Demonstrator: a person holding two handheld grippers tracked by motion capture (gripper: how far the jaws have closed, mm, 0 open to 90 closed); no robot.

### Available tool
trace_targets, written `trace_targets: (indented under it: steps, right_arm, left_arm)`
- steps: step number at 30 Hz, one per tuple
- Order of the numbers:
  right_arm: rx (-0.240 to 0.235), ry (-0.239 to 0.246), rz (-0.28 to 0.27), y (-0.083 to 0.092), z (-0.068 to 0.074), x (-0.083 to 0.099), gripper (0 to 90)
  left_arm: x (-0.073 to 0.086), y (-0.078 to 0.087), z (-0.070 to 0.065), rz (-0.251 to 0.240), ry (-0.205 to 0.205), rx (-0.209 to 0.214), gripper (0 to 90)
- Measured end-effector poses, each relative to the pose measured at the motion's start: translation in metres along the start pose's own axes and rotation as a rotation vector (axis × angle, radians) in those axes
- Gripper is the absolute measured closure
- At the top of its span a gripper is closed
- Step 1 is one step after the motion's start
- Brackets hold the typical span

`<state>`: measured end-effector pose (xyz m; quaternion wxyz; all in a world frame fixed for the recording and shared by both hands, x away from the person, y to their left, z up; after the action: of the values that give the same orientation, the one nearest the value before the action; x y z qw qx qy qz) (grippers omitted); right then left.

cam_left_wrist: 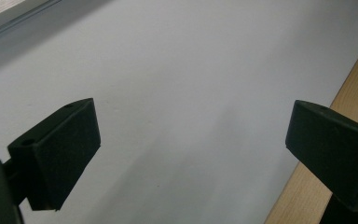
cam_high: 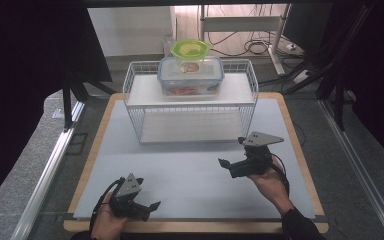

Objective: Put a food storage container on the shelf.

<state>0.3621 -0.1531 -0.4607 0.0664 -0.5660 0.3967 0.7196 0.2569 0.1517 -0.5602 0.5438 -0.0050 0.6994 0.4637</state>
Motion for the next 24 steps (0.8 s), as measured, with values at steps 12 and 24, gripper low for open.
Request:
trace_targets:
  steps: [12, 24]
  right_arm:
    - [0.048, 0.023, 0.032, 0.009, 0.0, 0.035, 0.0]
    - [0.1, 0.027, 0.076, 0.018, -0.003, 0.066, 0.0]
  left_arm:
    - [-0.001, 0.001, 0.001, -0.014, -0.031, -0.033, 2.4]
    - [0.0, 0.0, 0.002, -0.022, -0.05, -0.049, 2.0]
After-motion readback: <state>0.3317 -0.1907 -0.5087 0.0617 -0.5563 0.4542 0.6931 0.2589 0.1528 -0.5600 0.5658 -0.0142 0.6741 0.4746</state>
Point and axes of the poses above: each handheld gripper's, and its own axes: y roughly backward along the jaws, x roughly out of its underside, z roughly to its left, the point moved 6 cm from there along -y, roughly forward along the jaws, and after that the axes turned 4 degrees about -y, right-handed, at the moved point
